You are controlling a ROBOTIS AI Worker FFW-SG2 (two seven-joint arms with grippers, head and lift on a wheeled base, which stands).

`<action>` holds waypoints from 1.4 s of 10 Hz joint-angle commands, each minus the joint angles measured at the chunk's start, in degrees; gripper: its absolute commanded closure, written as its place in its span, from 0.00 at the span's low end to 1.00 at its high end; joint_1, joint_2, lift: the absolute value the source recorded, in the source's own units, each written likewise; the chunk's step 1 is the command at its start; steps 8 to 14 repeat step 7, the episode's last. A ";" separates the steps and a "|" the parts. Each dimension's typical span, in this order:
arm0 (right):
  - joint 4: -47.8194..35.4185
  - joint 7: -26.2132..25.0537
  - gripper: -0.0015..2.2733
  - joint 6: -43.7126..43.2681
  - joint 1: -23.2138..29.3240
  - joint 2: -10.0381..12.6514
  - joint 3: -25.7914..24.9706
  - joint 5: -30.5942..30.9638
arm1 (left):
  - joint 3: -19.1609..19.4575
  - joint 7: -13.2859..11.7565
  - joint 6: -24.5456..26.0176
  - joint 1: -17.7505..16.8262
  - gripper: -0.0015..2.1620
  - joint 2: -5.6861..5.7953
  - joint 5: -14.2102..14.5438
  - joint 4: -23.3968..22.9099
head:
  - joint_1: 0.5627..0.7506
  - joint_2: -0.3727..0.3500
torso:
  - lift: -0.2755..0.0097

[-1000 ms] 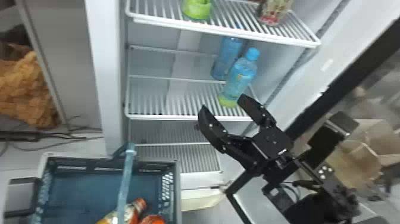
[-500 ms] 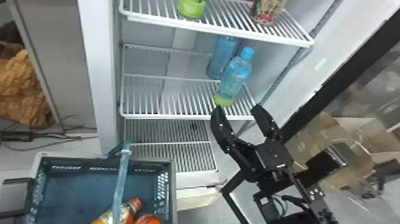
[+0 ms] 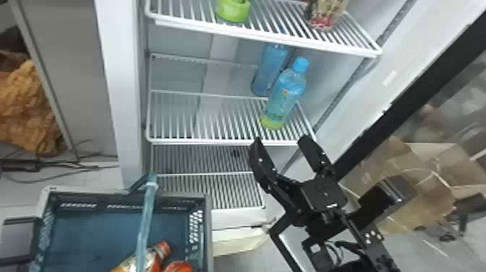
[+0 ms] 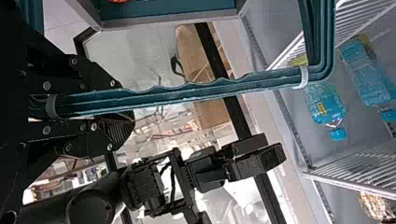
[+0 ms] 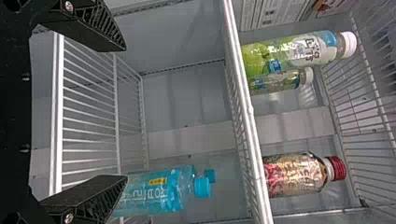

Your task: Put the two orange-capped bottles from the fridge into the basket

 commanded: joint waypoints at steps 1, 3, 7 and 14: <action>-0.44 0.00 0.04 0.06 0.14 -0.10 0.07 0.00 | -0.01 -0.06 -0.07 0.12 0.56 0.00 0.10 0.00 | 0.70 0.03 | 0.14; -0.58 0.09 0.04 0.06 0.14 -0.10 0.18 0.00 | -0.01 -0.06 -0.07 0.12 0.56 0.00 0.10 0.00 | 0.70 0.03 | 0.14; -0.86 0.09 0.03 -0.08 0.28 -0.10 0.07 0.00 | 0.11 0.03 -0.21 0.26 0.56 0.00 0.10 0.00 | 0.70 0.03 | 0.14; -0.86 0.09 0.03 -0.08 0.28 -0.10 0.07 0.00 | 0.11 0.03 -0.21 0.26 0.56 0.00 0.10 0.00 | 0.70 0.03 | 0.14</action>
